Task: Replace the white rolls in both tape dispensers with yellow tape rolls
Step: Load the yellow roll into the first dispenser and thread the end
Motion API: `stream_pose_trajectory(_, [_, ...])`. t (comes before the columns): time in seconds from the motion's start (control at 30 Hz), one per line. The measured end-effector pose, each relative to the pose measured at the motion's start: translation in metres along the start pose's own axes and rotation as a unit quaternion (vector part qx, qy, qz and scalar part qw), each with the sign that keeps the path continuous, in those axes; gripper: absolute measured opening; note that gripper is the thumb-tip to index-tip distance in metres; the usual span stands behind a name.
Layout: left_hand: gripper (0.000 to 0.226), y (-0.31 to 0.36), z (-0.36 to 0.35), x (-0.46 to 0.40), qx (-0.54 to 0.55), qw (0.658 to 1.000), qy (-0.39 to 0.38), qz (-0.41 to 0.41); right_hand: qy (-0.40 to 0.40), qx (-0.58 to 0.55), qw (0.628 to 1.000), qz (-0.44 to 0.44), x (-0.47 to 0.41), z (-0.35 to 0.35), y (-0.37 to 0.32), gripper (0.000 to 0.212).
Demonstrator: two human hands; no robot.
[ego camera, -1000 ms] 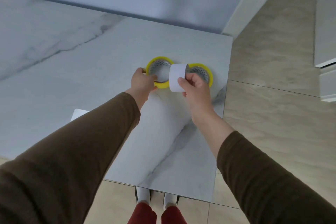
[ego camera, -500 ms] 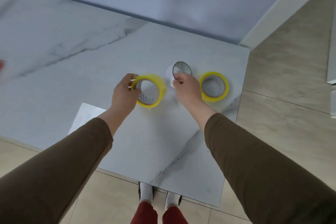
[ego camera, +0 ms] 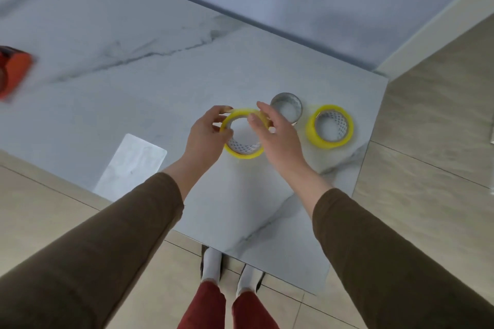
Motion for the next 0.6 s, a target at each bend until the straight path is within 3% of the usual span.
stream_pose_trajectory(0.17, [0.048,0.004,0.022,0.026,0.030,0.999,0.002,0.029,0.021,0.064,0.997,0.031,0.012,-0.013,-0.006,0.044])
stream_pose_trajectory(0.37, [0.053,0.003,0.065,0.062,0.119,0.991,-0.032,0.058,0.001,-0.018,1.000,-0.002,0.030,-0.047,-0.029,0.034])
stream_pose_trajectory(0.5, [0.063,-0.017,0.103,0.082,0.237,0.962,-0.073,0.112,-0.006,-0.054,0.999,-0.002,0.047,-0.085,-0.052,0.026])
stream_pose_trajectory(0.6, [0.048,-0.036,0.137,0.099,0.305,0.939,-0.083,0.138,-0.011,-0.068,0.997,-0.022,0.062,-0.124,-0.067,0.020])
Point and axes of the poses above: each hand's wrist, its own x-axis away from the middle knuckle, its own z-axis out of the back of the hand, y = z × x, the point moved 5 cm from there along -x, towards the middle knuckle, and after that the axes turned 3 degrees about z, right-handed, at the moved point
